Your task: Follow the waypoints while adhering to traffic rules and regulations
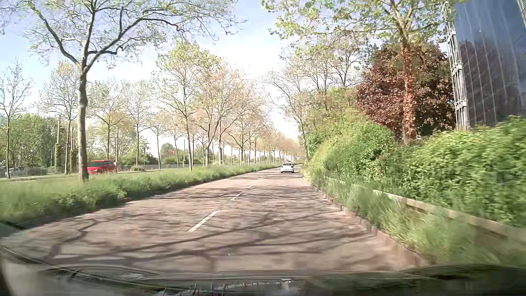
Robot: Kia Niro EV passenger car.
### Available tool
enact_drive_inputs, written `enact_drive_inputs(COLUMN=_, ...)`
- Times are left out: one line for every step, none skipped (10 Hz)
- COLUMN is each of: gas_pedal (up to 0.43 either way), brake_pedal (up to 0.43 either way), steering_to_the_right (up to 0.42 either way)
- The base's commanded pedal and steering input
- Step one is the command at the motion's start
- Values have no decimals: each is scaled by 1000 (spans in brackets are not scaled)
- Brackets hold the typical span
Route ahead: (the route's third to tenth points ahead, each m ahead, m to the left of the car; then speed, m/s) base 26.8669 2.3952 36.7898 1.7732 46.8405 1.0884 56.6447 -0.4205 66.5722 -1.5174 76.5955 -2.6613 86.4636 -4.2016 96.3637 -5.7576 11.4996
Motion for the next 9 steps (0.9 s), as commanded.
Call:
enact_drive_inputs(gas_pedal=98, brake_pedal=0, steering_to_the_right=10)
enact_drive_inputs(gas_pedal=98, brake_pedal=0, steering_to_the_right=10)
enact_drive_inputs(gas_pedal=98, brake_pedal=0, steering_to_the_right=10)
enact_drive_inputs(gas_pedal=98, brake_pedal=0, steering_to_the_right=10)
enact_drive_inputs(gas_pedal=98, brake_pedal=0, steering_to_the_right=10)
enact_drive_inputs(gas_pedal=98, brake_pedal=0, steering_to_the_right=9)
enact_drive_inputs(gas_pedal=98, brake_pedal=0, steering_to_the_right=10)
enact_drive_inputs(gas_pedal=98, brake_pedal=0, steering_to_the_right=10)
enact_drive_inputs(gas_pedal=98, brake_pedal=0, steering_to_the_right=10)
